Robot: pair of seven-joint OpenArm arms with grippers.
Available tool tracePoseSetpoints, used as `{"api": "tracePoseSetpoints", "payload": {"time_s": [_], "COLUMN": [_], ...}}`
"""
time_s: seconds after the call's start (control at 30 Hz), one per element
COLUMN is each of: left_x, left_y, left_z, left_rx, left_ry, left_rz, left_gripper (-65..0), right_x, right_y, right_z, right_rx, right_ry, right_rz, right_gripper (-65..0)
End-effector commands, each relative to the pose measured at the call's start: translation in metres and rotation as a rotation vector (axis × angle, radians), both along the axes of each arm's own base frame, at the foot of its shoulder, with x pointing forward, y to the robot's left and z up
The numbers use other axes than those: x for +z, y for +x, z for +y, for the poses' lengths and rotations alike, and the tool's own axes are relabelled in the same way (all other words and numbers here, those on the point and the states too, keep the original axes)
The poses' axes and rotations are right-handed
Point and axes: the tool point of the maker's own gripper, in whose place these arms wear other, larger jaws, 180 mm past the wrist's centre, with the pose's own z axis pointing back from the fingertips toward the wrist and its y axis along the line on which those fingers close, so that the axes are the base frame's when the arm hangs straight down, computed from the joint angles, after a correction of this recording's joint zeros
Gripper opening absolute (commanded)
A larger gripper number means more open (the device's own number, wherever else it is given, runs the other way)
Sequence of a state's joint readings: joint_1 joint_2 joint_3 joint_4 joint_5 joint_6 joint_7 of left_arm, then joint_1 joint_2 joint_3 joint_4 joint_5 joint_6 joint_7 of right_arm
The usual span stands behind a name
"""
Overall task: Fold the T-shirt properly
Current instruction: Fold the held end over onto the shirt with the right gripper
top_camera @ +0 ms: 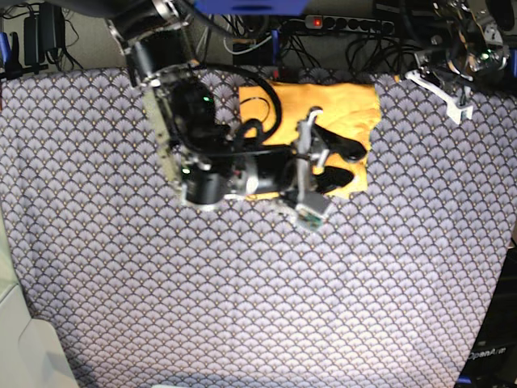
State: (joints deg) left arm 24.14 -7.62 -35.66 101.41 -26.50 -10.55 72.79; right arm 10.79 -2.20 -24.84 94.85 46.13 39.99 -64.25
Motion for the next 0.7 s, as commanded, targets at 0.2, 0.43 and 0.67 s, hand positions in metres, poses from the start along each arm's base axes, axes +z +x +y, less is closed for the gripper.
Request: {"api": "tracePoseSetpoints", "payload": {"time_s": [0.2, 0.43, 0.67], "left_x": [0.005, 0.001, -0.001], "left_y": [-0.001, -0.013, -0.020], "left_z": [0.007, 0.003, 0.001], "left_rx": [-0.004, -0.012, -0.070], "left_ry": [0.021, 0.014, 0.020], "left_rz": [-0.008, 0.020, 0.030], "left_gripper": [-65.0, -65.0, -65.0], "right_x": [-0.021, -0.041, -0.045], "right_y": [-0.025, -0.042, -0.055], "right_z": [-0.021, -0.035, -0.029], "right_rx": [-0.025, -0.029, 0.000], "right_ry": [-0.004, -0.040, -0.043], "right_rz": [0.050, 0.100, 0.119], "right_gripper": [-48.5, -63.1, -63.6]}}
